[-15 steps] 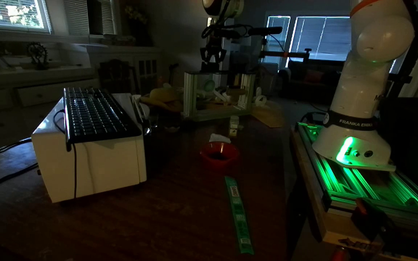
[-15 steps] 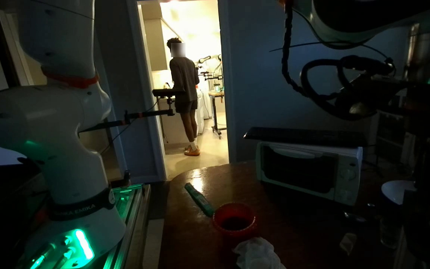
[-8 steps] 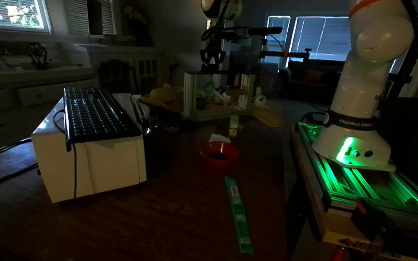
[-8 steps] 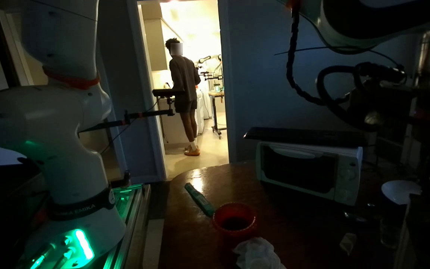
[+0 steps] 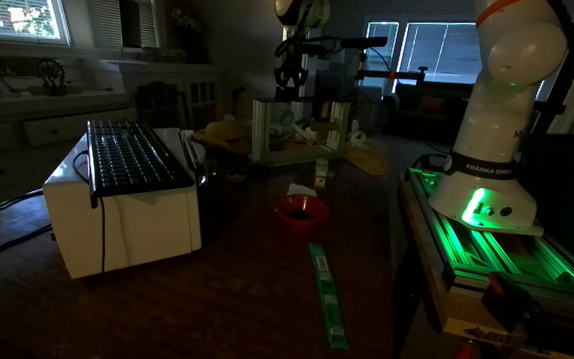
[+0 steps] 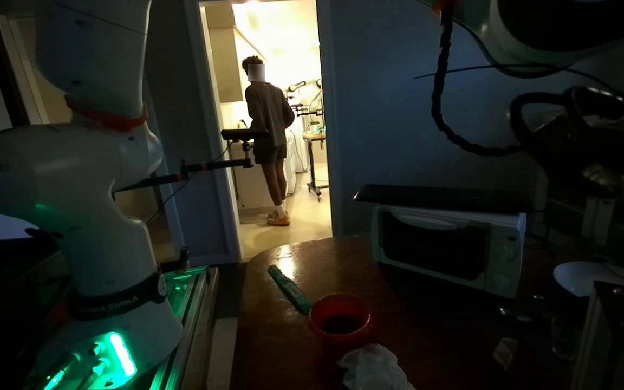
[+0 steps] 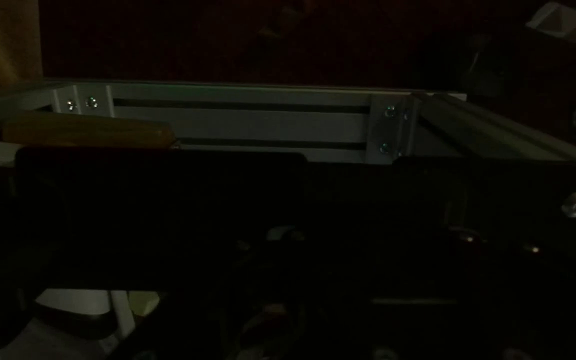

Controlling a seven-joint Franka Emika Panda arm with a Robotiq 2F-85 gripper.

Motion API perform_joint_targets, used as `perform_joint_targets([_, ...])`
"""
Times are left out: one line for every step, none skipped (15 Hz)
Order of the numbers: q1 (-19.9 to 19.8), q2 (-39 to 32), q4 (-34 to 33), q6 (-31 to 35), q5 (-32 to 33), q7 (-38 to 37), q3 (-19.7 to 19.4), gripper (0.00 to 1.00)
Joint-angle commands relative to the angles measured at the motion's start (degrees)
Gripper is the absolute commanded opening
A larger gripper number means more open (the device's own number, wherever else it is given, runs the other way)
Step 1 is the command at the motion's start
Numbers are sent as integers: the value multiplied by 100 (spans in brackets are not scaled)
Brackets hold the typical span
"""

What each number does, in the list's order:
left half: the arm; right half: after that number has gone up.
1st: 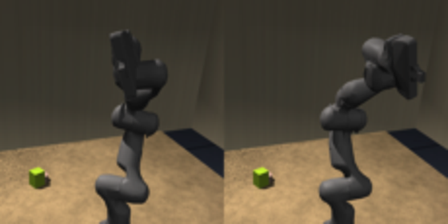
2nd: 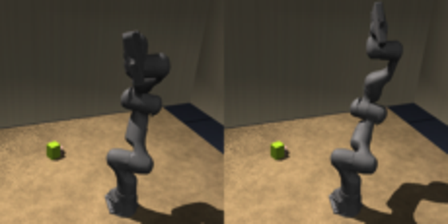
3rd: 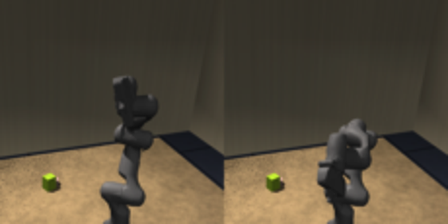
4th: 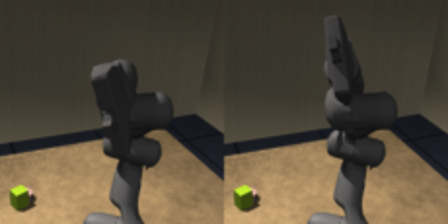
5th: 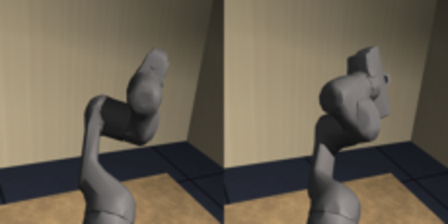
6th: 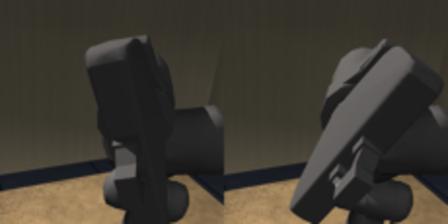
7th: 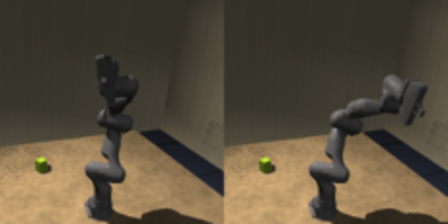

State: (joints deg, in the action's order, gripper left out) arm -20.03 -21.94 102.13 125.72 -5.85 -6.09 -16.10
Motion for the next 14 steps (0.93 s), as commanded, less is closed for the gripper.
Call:
perform_joint_targets([-96, -247, -355, -151, -168, 189, 93, 22])
perform_joint_targets([-104, -264, -383, -155, -165, 209, 95, 22])
perform_joint_targets([-111, -284, -415, -167, -167, 223, 99, 22])
perform_joint_targets([-115, -301, -440, -166, -160, 226, 98, 22])
perform_joint_targets([-126, -319, -461, -170, -169, 240, 103, 22])
perform_joint_targets([-132, -334, -484, -170, -173, 253, 106, 22])
perform_joint_targets([-140, -358, -511, -159, -177, 271, 112, 22])
perform_joint_targets([-146, -366, -525, -161, -174, 281, 114, 22])
perform_joint_targets([-144, -365, -540, -205, -155, 281, 113, 58])
perform_joint_targets([-148, -361, -548, -236, -161, 292, 119, 73])
perform_joint_targets([-149, -365, -563, -239, -177, 304, 133, 80])
perform_joint_targets([-148, -364, -571, -240, -183, 314, 150, 86])
perform_joint_targets([-150, -352, -572, -257, -192, 325, 169, 95])
perform_joint_targets([-149, -322, -559, -258, -198, 339, 185, 99])
